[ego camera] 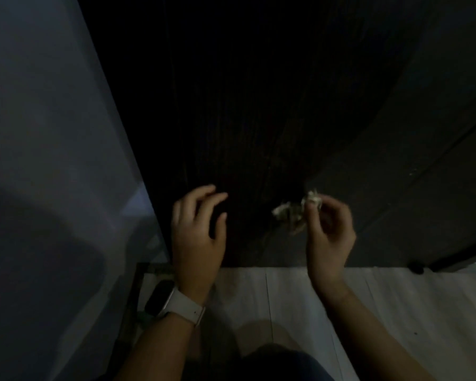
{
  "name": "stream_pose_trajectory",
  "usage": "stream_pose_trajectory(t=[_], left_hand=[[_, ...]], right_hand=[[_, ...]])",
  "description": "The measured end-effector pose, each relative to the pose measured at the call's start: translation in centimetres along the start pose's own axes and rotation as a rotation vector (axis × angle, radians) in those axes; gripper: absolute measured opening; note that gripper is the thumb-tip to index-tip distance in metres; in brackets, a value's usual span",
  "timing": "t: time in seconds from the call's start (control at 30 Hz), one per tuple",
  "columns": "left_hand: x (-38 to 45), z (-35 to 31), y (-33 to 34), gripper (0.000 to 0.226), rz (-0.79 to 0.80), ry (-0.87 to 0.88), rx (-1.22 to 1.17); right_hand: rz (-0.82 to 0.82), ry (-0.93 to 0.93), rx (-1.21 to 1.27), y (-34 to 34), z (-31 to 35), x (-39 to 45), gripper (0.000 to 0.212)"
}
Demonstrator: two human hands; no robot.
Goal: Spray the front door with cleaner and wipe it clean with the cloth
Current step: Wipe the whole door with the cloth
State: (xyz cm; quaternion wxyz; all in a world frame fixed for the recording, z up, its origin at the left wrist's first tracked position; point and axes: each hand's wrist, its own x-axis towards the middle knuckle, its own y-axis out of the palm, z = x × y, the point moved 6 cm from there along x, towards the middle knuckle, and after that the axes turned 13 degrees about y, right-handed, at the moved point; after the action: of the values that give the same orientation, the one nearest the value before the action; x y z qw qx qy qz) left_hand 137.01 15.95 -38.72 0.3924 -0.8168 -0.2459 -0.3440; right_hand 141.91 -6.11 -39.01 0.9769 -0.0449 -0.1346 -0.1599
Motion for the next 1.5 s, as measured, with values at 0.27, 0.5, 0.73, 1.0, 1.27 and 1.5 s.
stream_pose_trajectory(t=[0.27,0.5,0.73,1.0,1.27,1.5], left_hand=[[1.4,4.0,1.1,0.097,-0.038,-0.069,0.251],[1.5,5.1,2.0,0.103,-0.020,-0.040,0.342],[2.0,5.8,2.7,0.115,0.011,-0.009,0.313],[2.4,6.2,2.9,0.118,0.016,-0.074,0.289],[2.8,5.7,2.5,0.123,0.045,-0.114,0.327],[2.7,4.6,2.3,0.124,0.055,-0.138,0.359]], right_hand=[[-0.083,-0.709,-0.532,3.8,-2.3,2.1,0.011],[0.234,-0.513,-0.818,5.1,-15.3,-1.9,0.005],[-0.074,-0.779,-0.474,3.3,-3.6,1.7,0.026],[0.019,-0.572,-0.661,3.7,-13.7,-0.8,0.021],[-0.007,0.017,-0.556,3.6,-19.8,-3.1,0.013],[-0.185,-0.314,-0.292,3.3,-12.8,-1.2,0.011]])
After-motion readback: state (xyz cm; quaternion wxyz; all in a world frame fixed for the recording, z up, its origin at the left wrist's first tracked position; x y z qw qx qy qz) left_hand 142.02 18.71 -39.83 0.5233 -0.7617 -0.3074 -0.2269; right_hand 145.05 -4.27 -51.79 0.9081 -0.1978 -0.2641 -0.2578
